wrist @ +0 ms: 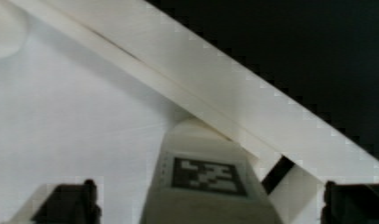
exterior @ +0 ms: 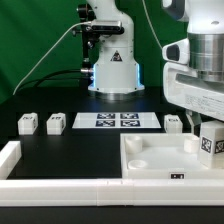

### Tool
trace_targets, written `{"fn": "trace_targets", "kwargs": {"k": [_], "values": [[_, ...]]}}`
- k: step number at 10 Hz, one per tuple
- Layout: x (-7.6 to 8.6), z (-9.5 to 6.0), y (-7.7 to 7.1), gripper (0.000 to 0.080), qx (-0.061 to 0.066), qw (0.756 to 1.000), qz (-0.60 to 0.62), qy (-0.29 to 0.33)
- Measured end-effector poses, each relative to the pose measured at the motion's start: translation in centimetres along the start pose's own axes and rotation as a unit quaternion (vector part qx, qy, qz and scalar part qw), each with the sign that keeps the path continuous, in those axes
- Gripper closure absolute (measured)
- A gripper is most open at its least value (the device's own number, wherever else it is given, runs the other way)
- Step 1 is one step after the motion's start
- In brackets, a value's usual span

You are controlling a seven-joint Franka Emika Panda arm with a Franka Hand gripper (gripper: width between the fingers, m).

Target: Assemble one leg

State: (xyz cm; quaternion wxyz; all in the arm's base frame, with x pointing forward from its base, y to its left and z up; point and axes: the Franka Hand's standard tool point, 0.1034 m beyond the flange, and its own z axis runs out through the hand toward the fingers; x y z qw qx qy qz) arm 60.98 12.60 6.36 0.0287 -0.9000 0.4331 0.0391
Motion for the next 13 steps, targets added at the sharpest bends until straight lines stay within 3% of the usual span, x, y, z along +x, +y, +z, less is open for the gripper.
{"fn": "trace_targets", "kwargs": {"k": [3,6,10,12,13], "values": [[0.02,0.01,0.02,0.0152,-0.001,0.984,-0.178,0.001],[0.05,-0.02,-0.01,0.0151,-0.006,0.938,-0.346,0.005],[0.54,-0.08,0.14,0.0151,-0.016,0.817,-0.577,0.01],[0.73,-0.1,0.24,0.0151,-0.018,0.775,-0.632,0.01],[0.72,-0.1,0.23,0.0151,-0.018,0.774,-0.633,0.01]]}}
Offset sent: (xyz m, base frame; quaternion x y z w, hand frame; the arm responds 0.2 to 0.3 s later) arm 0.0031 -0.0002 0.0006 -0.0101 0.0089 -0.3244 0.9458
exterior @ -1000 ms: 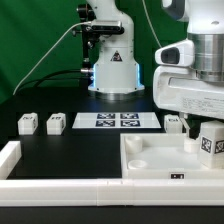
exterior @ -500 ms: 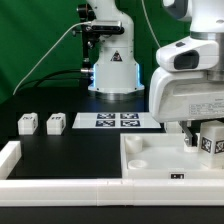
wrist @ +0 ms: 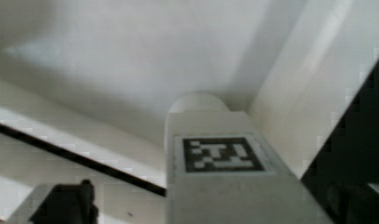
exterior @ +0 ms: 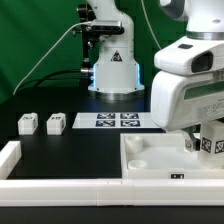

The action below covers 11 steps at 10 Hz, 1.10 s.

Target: Assemble one leg

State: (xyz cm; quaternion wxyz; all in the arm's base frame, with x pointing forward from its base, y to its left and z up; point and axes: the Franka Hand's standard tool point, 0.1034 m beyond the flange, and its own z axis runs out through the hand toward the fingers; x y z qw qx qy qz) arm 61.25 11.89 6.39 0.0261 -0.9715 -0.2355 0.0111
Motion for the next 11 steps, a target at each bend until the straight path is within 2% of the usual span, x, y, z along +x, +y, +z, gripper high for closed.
{"fn": "trace_targets", "kwargs": {"k": [3,5,10,11], "values": [[0.0,0.0,0.02,0.0187,0.0,1.0,0.002,0.0],[0.0,0.0,0.03,0.0509,0.0,1.0,0.002,0.0],[0.0,0.0,0.02,0.0509,0.001,1.0,0.022,0.0],[0.01,0.0,-0.01,0.0509,0.002,0.997,0.076,0.001]]}}
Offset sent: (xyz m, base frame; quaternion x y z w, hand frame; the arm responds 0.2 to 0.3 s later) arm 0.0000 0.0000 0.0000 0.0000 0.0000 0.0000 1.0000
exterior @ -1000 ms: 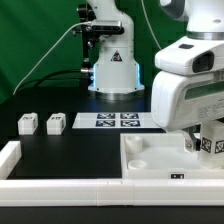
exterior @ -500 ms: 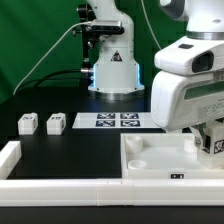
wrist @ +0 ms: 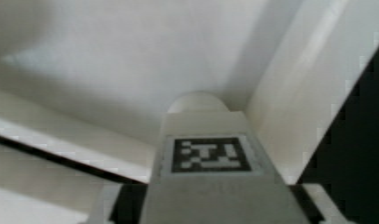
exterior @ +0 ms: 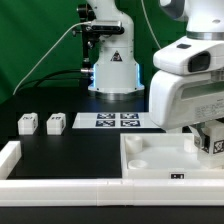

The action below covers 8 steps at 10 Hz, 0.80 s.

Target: Assemble one leg

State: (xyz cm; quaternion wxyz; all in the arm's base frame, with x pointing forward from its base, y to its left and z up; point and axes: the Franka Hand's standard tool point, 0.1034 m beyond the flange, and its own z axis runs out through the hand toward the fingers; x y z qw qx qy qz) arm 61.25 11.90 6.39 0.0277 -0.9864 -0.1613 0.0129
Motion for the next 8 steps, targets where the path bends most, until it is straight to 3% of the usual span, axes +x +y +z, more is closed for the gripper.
{"fn": "trace_targets", "kwargs": {"k": [2,4,7,8], "values": [[0.01,-0.01,0.01,0.0508,0.001,0.994,0.111,0.0],[0.0,0.01,0.03,0.0508,0.002,0.972,0.233,0.002],[0.0,-0.02,0.08,0.0506,0.002,0.906,0.424,0.002],[0.0,-0.02,0.02,0.0506,0.003,0.868,0.496,0.002]]}}
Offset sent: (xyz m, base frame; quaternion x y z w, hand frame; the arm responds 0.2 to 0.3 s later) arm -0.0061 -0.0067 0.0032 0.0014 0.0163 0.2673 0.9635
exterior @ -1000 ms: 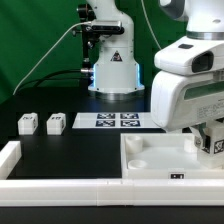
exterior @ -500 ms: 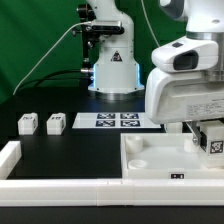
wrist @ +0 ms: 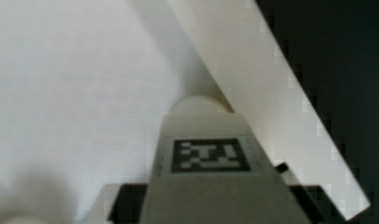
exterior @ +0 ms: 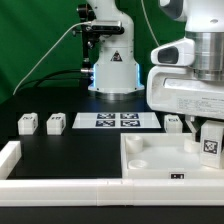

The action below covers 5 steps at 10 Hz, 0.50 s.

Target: Assemble one leg

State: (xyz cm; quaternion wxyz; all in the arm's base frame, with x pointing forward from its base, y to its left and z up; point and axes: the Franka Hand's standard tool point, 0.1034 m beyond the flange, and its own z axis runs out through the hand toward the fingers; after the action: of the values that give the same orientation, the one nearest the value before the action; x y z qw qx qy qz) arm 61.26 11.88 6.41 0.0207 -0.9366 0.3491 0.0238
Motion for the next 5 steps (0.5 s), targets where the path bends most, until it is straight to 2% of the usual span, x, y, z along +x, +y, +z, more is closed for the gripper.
{"fn": "trace_targets", "kwargs": {"k": [3,5], "values": [[-0.27,0.09,-0.13,0.0506,0.004,0.978,0.209,-0.008],[-0.32,0.13,-0.17,0.0505,0.004,0.971,0.237,-0.009]]}}
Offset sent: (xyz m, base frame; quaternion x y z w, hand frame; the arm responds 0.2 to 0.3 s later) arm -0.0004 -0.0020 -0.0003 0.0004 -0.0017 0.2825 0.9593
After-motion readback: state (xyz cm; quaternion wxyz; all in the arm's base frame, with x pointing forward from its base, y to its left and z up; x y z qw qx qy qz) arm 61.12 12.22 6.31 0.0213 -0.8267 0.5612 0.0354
